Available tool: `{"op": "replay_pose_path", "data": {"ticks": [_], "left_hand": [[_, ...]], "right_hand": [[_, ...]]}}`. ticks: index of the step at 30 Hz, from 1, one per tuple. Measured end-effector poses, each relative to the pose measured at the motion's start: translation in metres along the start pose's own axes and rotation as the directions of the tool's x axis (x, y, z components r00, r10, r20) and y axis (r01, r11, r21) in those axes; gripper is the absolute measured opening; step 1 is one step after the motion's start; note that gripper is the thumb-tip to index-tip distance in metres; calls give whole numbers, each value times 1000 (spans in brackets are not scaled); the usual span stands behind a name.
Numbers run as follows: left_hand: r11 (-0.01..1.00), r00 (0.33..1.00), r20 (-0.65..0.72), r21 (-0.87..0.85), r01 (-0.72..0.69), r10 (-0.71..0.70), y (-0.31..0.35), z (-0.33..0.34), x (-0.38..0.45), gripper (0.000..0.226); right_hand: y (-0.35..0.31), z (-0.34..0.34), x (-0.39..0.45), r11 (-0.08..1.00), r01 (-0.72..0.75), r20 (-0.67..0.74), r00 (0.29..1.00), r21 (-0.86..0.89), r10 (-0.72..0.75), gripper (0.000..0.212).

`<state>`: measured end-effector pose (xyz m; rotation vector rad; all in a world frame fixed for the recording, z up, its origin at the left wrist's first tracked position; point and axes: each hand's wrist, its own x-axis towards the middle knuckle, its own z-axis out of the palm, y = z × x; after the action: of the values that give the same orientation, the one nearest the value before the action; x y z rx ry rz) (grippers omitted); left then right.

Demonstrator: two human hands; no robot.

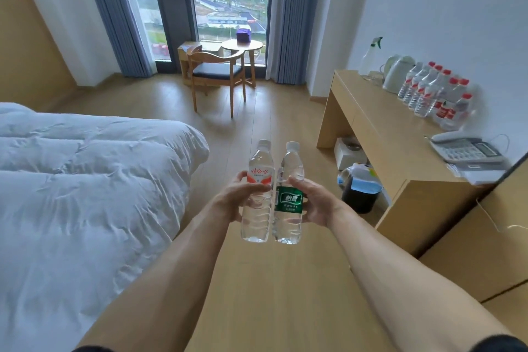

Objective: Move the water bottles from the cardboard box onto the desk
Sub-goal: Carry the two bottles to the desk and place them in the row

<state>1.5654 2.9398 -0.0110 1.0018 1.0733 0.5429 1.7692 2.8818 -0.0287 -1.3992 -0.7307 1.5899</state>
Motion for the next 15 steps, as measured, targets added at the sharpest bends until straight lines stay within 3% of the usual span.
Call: {"op": "replay_pose_path", "data": {"ticks": [7,15], "left_hand": [[1000,999,42,-23,21,-20,40,-4,102,72],[999,978,208,33,24,-30,105,1,249,66]], "right_hand": [[-41,-30,77,1000,-3,-53,999,-9,2,48],[-106,-79,182,999,21,-228,974,44,-10,43]]}}
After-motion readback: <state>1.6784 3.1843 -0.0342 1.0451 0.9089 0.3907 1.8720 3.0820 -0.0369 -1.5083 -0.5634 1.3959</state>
